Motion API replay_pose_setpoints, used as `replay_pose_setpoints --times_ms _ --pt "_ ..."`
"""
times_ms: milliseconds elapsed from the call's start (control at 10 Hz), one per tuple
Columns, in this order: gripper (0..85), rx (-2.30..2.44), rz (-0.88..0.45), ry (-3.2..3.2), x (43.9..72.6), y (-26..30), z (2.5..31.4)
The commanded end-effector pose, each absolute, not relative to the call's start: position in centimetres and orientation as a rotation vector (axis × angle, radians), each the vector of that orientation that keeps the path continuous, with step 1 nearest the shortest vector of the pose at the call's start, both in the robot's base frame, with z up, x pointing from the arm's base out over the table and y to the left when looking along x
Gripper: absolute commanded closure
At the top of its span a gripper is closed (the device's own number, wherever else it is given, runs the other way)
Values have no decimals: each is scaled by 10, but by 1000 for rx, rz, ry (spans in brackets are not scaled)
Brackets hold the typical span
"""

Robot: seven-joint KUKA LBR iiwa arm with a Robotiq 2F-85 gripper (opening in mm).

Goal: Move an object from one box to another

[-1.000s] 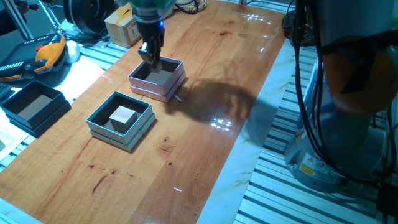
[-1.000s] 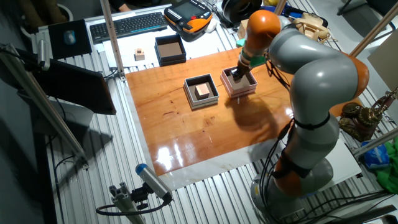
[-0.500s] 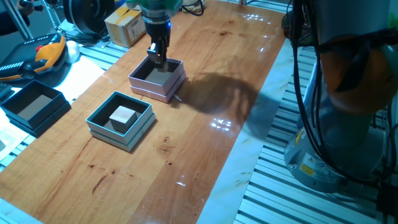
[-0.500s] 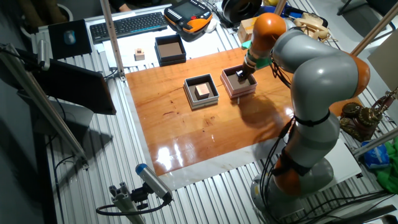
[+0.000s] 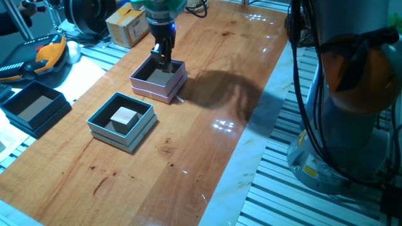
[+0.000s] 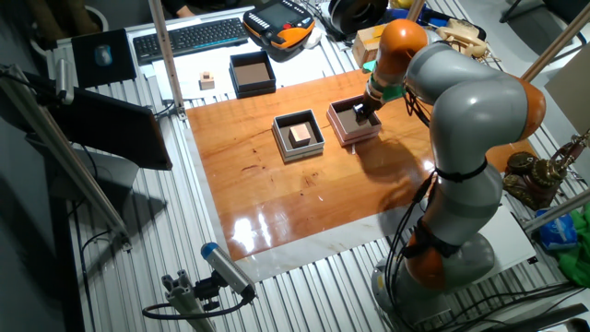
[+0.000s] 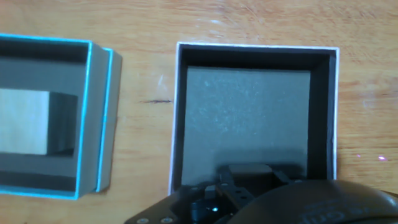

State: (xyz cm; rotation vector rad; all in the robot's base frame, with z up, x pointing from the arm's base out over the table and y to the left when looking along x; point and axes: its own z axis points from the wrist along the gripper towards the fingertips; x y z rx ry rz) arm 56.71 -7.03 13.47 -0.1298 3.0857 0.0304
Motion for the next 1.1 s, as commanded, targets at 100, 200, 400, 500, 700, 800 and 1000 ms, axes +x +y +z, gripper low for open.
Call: replay_pose_setpoints --times_ms 100,200,400,500,700,800,1000 --pt "850 -116 28 3088 568 -71 130" --pt "850 -109 28 3089 569 -71 127" --pt "850 -90 26 3090 569 -73 122" --pt "850 -85 31 3089 569 -73 118" --pt "850 -71 29 3089 568 -75 109" --pt "850 -62 27 3088 568 -76 103" --pt "850 -55 27 3084 567 -77 95"
